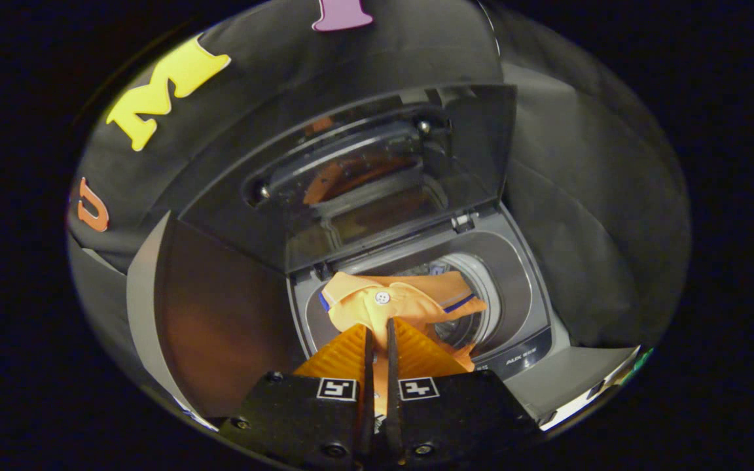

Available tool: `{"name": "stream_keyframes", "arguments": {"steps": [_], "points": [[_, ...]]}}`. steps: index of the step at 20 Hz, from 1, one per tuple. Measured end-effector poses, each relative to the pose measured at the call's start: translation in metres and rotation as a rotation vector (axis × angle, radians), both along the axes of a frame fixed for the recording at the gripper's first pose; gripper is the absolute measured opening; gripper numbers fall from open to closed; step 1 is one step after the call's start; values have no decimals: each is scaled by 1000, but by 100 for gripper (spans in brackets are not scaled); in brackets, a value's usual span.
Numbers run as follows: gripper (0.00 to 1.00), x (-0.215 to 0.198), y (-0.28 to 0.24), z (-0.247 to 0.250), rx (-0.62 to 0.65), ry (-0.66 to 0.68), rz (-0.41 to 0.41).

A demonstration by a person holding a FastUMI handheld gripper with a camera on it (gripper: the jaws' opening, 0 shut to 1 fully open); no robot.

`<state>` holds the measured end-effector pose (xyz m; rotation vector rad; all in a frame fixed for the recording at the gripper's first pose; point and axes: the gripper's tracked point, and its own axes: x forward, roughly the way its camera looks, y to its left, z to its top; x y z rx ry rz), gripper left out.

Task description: Put the clothes into the washing machine and then close the washing machine lid.

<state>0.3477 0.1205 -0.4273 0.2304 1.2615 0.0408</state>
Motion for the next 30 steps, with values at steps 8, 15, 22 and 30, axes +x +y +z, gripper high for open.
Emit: {"name": "stream_keyframes", "arguments": {"steps": [8, 15, 22, 30], "points": [[22, 5, 2, -8, 12, 6, 84], [49, 17, -5, 13, -75, -30, 81], [66, 55, 18, 88, -104, -191, 161], [65, 115, 53, 151, -138, -344, 266]]}}
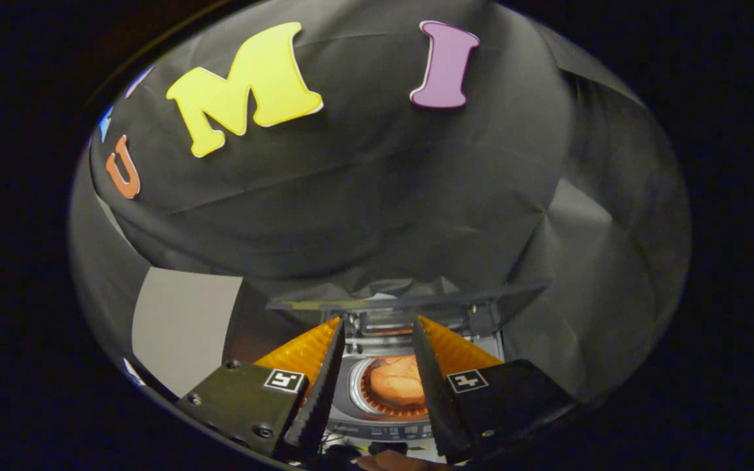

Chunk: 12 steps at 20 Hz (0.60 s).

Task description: Put the clothes into the washing machine and then close the washing machine lid.

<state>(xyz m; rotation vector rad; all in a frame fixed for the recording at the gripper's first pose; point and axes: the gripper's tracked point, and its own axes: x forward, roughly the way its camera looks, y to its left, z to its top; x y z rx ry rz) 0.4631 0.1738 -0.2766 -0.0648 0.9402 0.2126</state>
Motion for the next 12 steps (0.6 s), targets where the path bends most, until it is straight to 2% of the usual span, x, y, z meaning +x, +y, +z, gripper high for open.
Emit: {"name": "stream_keyframes", "arguments": {"steps": [5, 12], "points": [[66, 32, 10, -8, -15, 17, 14], [65, 50, 3, -43, -27, 99, -22]]}}
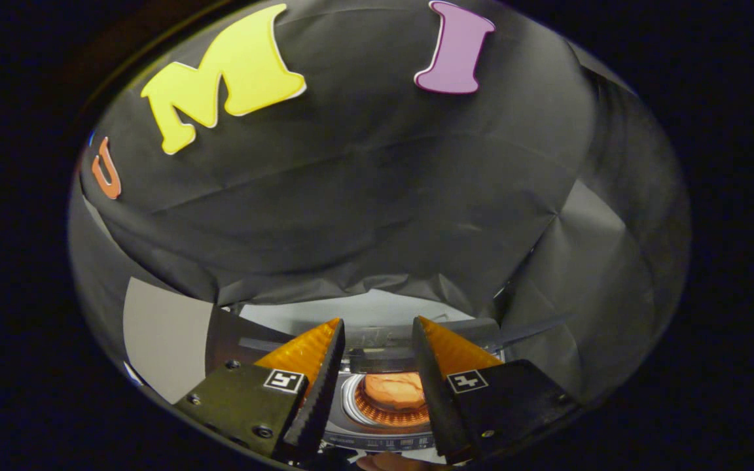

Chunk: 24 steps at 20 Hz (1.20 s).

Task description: Put the clothes into the washing machine and then close the washing machine lid.

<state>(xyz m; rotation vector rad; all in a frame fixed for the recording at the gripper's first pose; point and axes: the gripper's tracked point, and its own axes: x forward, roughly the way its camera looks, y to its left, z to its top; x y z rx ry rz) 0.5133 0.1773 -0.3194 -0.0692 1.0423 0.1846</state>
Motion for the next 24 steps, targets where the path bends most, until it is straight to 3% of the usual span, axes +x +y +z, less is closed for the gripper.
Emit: {"name": "stream_keyframes", "arguments": {"steps": [9, 24], "points": [[67, -5, -7, -10, -57, -12, 12], [67, -9, -9, -14, -52, -145, -23]]}}
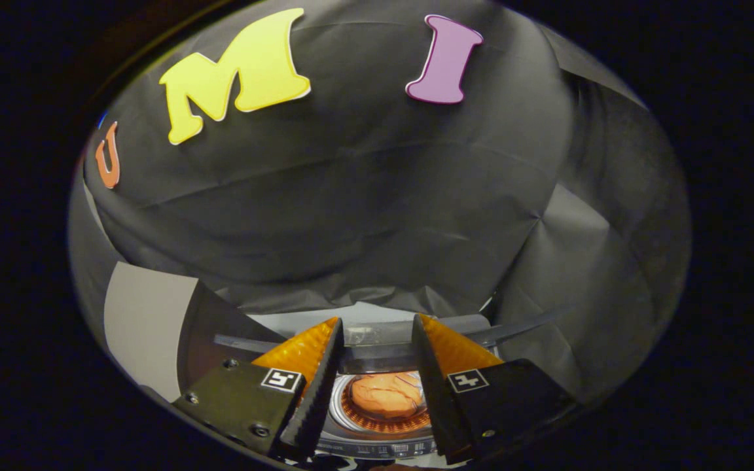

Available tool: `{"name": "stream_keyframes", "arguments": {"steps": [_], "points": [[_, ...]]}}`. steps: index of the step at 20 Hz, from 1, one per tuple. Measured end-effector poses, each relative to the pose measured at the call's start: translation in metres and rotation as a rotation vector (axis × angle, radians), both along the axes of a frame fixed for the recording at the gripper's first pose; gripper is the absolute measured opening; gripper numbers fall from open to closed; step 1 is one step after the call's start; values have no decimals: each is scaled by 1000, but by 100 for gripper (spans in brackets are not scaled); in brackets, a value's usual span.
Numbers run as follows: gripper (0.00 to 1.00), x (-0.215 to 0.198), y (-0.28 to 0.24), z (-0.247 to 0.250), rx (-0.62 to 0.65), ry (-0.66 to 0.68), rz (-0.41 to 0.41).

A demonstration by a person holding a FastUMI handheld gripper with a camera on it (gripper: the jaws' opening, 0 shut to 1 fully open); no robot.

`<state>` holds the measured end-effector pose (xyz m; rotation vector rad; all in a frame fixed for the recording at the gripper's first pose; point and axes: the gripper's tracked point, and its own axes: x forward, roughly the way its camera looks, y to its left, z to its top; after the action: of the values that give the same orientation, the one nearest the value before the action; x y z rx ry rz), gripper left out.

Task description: Put the clothes into the washing machine and then close the washing machine lid.

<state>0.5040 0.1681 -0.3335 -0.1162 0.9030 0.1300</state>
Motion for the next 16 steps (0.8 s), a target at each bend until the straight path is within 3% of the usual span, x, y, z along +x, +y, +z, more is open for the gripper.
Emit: {"name": "stream_keyframes", "arguments": {"steps": [16], "points": [[67, -30, -11, -5, -37, -23, 5]]}}
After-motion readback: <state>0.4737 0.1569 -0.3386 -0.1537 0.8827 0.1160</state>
